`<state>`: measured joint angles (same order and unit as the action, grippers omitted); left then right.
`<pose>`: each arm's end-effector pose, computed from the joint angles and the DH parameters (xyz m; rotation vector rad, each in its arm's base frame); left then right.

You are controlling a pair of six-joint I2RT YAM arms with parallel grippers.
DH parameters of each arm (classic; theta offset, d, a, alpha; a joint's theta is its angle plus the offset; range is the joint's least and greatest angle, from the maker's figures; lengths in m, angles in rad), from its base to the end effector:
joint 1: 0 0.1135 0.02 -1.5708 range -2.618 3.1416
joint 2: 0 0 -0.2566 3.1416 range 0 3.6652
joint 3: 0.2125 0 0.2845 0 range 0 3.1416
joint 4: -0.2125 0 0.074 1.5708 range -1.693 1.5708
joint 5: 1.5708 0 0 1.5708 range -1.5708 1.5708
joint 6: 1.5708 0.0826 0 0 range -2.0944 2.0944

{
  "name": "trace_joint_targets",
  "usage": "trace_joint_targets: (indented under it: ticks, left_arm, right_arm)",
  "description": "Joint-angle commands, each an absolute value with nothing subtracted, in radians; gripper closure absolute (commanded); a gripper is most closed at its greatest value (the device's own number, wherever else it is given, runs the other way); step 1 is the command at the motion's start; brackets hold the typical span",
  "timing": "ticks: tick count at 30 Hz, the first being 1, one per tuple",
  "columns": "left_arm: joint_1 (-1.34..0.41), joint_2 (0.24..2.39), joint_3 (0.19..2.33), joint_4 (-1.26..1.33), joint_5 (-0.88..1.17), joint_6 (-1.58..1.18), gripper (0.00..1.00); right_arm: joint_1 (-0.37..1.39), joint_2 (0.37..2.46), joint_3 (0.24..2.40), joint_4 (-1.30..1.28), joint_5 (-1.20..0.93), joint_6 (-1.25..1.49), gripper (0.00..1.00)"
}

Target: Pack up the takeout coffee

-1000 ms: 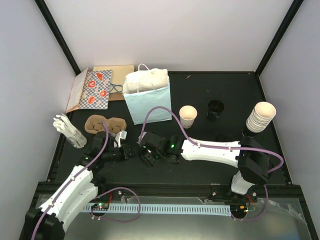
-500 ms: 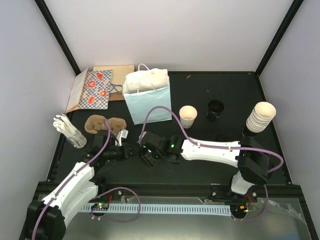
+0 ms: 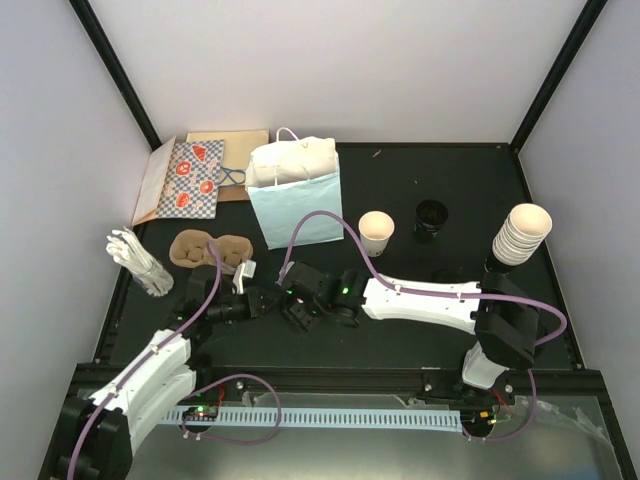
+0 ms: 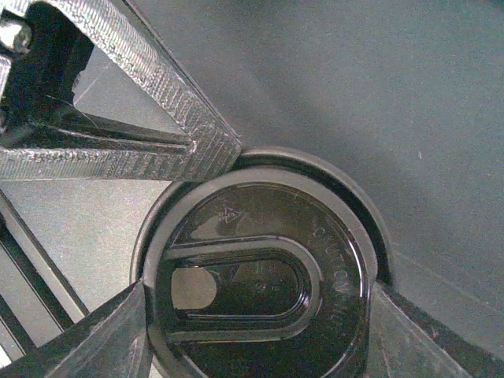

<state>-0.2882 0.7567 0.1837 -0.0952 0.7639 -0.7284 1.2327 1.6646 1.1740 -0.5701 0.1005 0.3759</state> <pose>0.1799 -0.1129 0.1065 -0.0665 2.3896 -1.3768 0.1385 0.3688 0.1546 -1.0843 2.4592 0.4110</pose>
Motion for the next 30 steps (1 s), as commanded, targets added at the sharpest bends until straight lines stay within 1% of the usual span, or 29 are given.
trace_joint_targets:
  ticks: [1,8,15,22,27,30]
  left_arm:
    - [-0.303,0.818,0.083,-0.233,0.646,-0.735,0.91]
    - [-0.304,0.798,0.127,-0.265,0.654,-0.724,0.9]
    - [-0.303,0.702,0.243,-0.367,0.662,-0.713,0.84]
    - [-0.302,0.64,0.331,-0.441,0.665,-0.699,0.74]
    - [-0.303,0.613,0.376,-0.48,0.669,-0.665,0.57]
    - [-0.304,0.597,0.367,-0.462,0.685,-0.681,0.53]
  right_arm:
    - [1.266,1.844,1.063,-0.783,-0.114,0.349,0.36]
    - [1.266,1.827,1.074,-0.794,-0.079,0.354,0.36]
    - [1.264,1.805,1.091,-0.804,-0.023,0.379,0.36]
    - [1.25,1.776,1.092,-0.799,-0.005,0.393,0.36]
    - [1.249,1.754,1.102,-0.795,-0.001,0.391,0.34]
    - [1.249,1.749,1.116,-0.798,0.009,0.392,0.34]
